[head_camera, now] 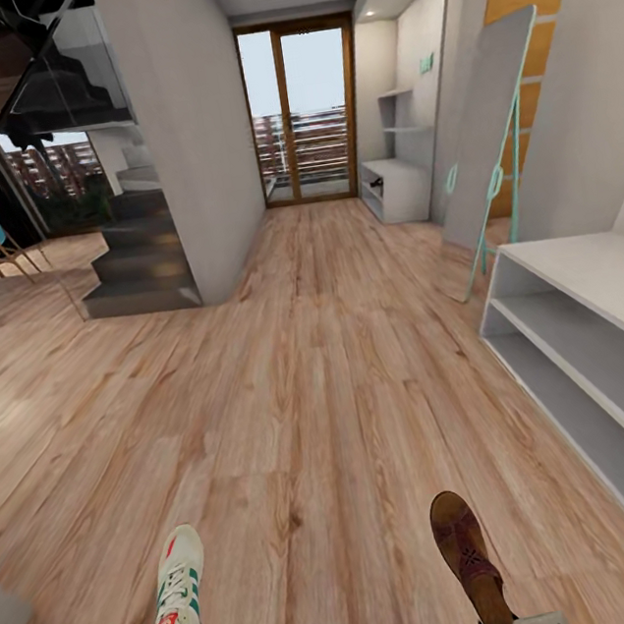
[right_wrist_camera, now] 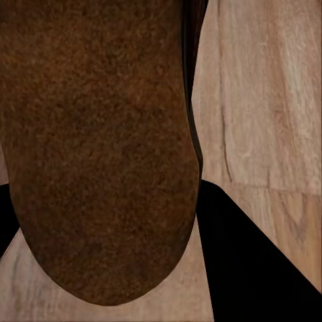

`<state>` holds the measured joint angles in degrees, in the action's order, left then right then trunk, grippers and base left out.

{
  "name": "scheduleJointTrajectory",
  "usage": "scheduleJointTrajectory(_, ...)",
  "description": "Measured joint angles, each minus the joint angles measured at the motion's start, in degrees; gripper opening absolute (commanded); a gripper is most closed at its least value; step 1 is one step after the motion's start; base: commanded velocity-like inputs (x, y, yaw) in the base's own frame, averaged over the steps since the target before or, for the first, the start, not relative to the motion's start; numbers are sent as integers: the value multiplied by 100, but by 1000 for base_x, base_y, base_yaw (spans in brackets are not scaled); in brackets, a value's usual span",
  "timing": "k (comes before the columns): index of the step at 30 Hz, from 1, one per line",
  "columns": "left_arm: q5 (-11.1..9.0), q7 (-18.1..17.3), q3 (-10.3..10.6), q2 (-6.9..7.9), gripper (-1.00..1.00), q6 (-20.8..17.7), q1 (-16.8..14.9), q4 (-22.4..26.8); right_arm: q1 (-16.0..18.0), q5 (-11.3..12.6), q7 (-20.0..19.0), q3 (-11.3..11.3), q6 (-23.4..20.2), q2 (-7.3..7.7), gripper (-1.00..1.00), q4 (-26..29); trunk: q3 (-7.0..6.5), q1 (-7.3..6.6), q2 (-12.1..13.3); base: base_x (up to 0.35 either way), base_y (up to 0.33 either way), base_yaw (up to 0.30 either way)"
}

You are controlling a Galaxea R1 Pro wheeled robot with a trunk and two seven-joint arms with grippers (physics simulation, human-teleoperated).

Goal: Pick up the two gym shoes and the two sandals from the corridor floor and place them onto the hallstand (shoe rack) in the corridor, making sure they are on the rack and not on the floor. Arrange them so the two gym shoes are next to each other and the two sandals are next to each other.

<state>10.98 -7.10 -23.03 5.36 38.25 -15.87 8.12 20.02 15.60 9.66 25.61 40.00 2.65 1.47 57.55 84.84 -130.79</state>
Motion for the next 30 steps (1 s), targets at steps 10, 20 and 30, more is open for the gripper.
scheduleJointTrajectory(10,0,0,0,0,-100,0,0,0,0,0,0,-1,0,0,-100,0,0,0,0,337,0,0)
scheduleJointTrajectory(20,0,0,0,0,-100,0,0,0,0,0,0,0,0,-1,-100,0,0,0,0,337,0,0)
scheduleJointTrajectory(30,0,0,0,0,-100,1,0,0,0,1,0,-1,0,4,-100,0,0,0,0,337,0,0)
